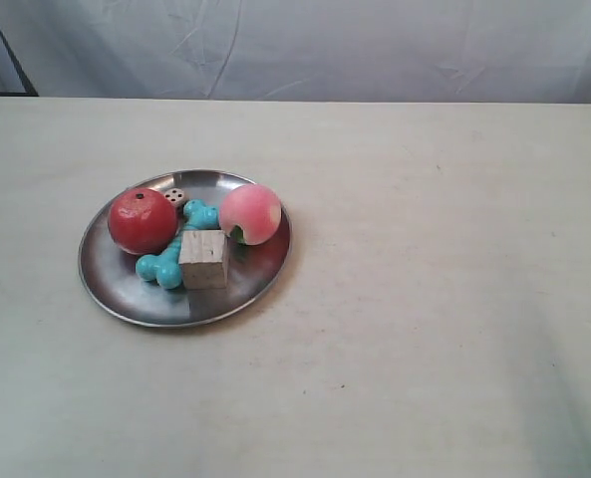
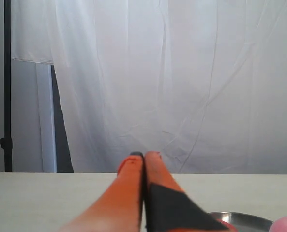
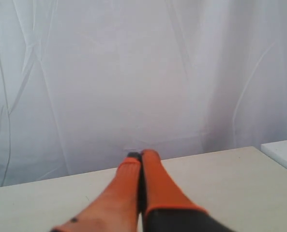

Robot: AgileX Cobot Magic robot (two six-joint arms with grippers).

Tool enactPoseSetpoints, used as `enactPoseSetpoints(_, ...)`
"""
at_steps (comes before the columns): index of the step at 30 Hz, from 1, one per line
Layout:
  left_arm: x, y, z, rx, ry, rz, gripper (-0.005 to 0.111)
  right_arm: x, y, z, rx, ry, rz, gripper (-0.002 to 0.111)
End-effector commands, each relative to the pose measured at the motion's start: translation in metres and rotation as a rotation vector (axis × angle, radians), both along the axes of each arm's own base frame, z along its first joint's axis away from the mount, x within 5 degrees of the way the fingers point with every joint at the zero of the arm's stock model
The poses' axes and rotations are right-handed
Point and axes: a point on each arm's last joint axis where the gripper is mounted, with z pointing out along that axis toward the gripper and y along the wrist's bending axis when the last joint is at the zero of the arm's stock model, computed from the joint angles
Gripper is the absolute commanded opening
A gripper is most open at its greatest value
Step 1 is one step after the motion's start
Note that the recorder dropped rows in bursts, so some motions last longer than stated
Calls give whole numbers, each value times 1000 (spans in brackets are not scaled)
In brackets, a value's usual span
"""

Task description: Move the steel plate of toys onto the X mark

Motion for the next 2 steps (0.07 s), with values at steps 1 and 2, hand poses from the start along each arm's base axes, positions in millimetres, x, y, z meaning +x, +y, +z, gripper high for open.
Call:
enactPoseSetpoints(1, 0, 0, -1, 4, -2, -6, 0, 0, 0, -1, -2, -3, -5, 0)
enactPoseSetpoints(2, 0, 0, -1, 4, -2, -6, 0, 0, 0, -1, -2, -3, -5, 0)
